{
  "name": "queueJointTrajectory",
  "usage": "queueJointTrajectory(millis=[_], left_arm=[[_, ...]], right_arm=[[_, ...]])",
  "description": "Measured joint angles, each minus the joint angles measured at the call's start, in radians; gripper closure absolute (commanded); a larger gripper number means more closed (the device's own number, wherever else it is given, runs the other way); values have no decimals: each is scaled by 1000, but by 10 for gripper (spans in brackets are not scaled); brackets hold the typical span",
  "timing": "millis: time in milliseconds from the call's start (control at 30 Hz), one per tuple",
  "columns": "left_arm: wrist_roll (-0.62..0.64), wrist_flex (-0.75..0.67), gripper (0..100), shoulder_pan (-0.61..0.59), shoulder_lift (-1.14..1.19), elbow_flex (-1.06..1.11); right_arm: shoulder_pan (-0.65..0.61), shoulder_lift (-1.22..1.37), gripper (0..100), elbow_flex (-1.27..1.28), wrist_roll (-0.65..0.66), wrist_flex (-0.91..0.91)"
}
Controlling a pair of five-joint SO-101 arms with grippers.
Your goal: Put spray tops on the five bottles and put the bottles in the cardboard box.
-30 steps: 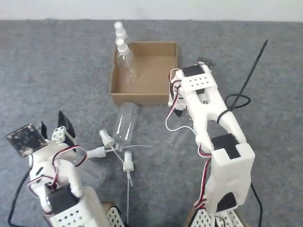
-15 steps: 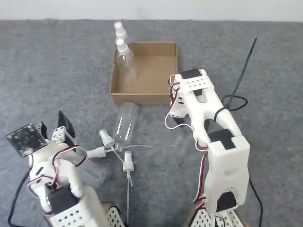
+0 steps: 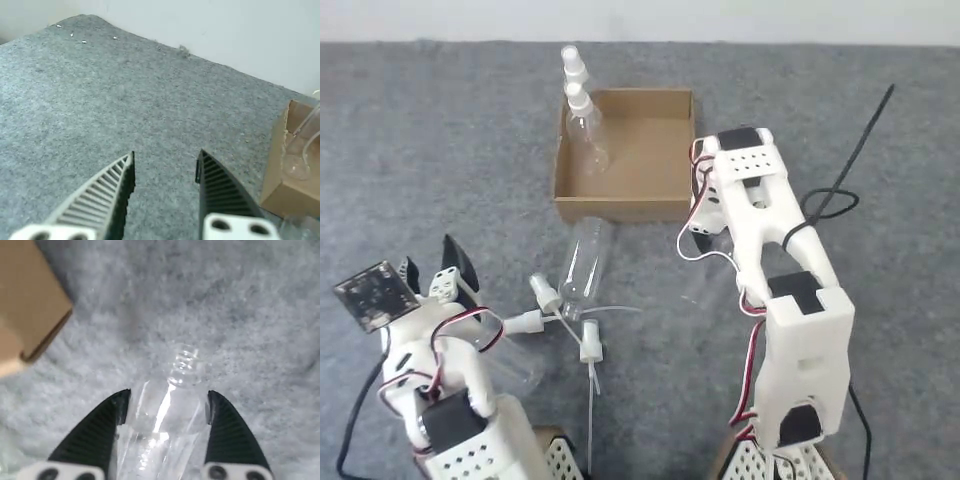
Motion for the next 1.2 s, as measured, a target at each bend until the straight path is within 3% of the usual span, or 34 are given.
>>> queueJointTrajectory(millis=[267, 467, 900, 1200], left_arm=[[0, 0, 812, 2, 2, 18], [0, 0, 812, 2, 0, 18], [0, 0, 812, 2, 0, 18], [0, 0, 812, 2, 0, 18]], right_arm=[[0, 0, 904, -9, 434, 69], [2, 0, 904, -9, 640, 115], [135, -2, 902, -6, 882, 115], [144, -241, 904, 267, 937, 8]])
